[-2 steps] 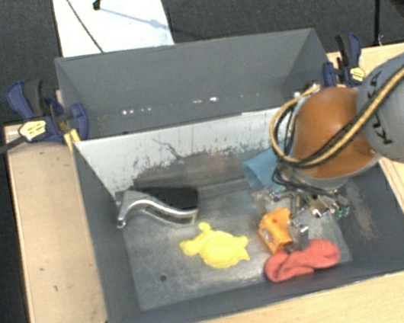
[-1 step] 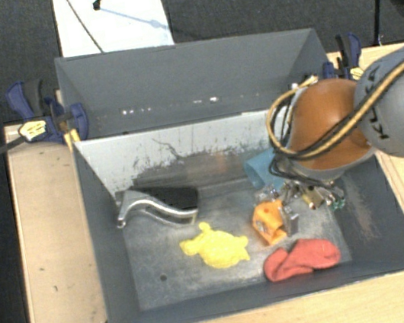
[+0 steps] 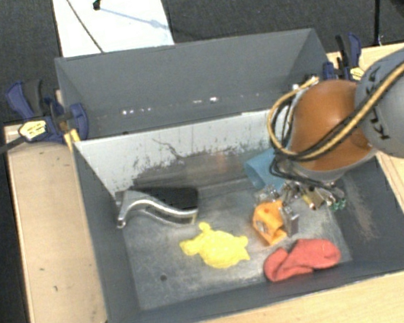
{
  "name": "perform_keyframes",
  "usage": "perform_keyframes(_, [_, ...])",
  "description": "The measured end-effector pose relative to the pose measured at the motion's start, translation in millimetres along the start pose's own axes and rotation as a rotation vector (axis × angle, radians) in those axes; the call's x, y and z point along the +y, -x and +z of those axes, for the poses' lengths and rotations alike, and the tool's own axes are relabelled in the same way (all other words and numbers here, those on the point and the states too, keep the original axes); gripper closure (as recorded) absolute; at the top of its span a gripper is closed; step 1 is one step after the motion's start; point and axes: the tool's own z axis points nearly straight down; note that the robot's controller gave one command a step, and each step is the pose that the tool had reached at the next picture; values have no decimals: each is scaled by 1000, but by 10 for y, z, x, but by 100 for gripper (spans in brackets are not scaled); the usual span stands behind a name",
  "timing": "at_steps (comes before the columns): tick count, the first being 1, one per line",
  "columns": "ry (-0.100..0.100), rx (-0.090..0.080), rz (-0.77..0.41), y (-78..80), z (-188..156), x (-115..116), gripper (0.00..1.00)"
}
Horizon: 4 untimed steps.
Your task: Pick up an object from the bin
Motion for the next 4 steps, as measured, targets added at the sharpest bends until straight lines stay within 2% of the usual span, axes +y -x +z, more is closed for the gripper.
perform_keyframes(1, [4, 21, -2, 9, -349, 99, 100])
perform_keyframes(2, [-4, 4, -13, 234, -561, 245, 100])
perform_keyframes(3, [6, 26, -34, 161, -715, 272, 100])
perform_keyframes(4, [1, 16, -26, 293, -1360, 347, 100])
